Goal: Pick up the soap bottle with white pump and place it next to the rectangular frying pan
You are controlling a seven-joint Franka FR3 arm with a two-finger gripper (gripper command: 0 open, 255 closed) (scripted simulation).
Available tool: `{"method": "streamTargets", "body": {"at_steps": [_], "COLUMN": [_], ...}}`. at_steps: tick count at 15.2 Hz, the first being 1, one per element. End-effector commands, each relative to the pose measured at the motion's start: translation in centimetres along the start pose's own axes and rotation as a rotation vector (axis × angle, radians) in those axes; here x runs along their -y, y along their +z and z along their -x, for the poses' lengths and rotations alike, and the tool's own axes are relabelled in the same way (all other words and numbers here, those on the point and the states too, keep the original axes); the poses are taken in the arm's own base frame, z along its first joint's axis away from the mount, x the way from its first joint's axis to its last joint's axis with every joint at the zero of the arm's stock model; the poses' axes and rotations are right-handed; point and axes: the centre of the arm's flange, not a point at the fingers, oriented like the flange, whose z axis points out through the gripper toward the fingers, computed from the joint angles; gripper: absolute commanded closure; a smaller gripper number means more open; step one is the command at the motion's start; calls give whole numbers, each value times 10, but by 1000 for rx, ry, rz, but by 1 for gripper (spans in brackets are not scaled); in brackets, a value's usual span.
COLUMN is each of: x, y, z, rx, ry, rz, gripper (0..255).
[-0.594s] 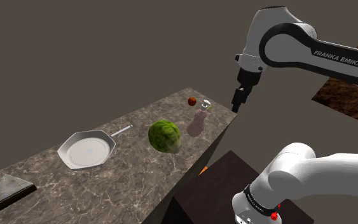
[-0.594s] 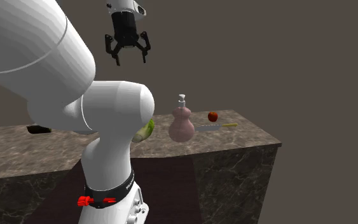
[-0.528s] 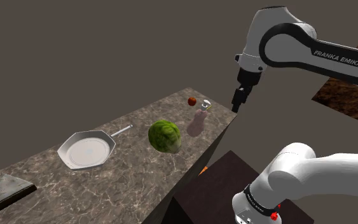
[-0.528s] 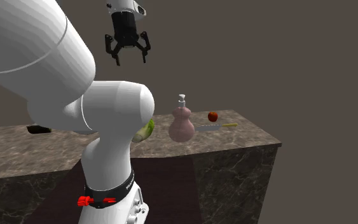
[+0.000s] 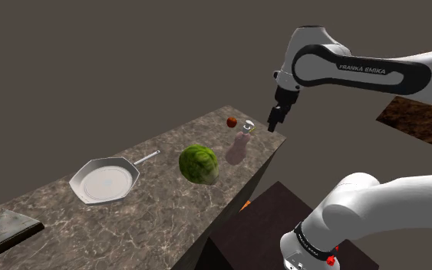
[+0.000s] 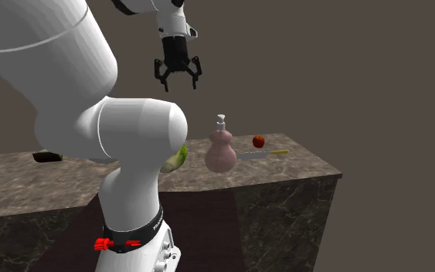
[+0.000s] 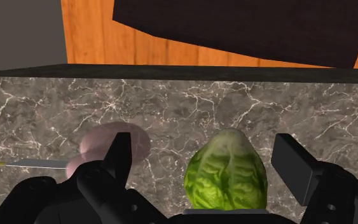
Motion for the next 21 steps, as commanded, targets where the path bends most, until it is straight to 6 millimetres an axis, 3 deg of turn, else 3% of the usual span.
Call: {"method": "streamTargets", "body": {"at_steps": [1, 19, 21], "x": [-20, -178, -178], "y": [11, 118, 124], "z": [-13, -148, -149], "rx": [-14, -127, -127], "ry": [2, 18, 18], "rz": [-6, -65, -65], "gripper": [0, 0, 0]}}
